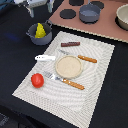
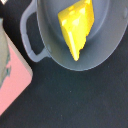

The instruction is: Interact with the objects in diverse but meaningful ways.

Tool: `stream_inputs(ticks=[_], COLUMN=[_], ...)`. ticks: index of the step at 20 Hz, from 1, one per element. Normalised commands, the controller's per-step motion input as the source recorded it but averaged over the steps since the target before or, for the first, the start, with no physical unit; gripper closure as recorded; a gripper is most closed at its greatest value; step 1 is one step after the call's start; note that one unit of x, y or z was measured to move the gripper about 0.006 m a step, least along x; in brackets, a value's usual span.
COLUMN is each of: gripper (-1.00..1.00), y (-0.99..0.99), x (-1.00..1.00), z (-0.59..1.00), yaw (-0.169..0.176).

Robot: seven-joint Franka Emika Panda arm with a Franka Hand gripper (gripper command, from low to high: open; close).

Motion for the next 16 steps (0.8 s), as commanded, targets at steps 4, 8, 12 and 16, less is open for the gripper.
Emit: stream_inputs(ticks=[4,8,12,16], gripper=[-1.00,-1.00,-1.00,-1.00], y=[-0.39,-0.30,-0.26,-0.21], x=[0.34,0.36,0.25,0.18], z=[0.01,-0.01,-0.07,-0.02], yaw=[-0.012,0.003,0.156,0.195])
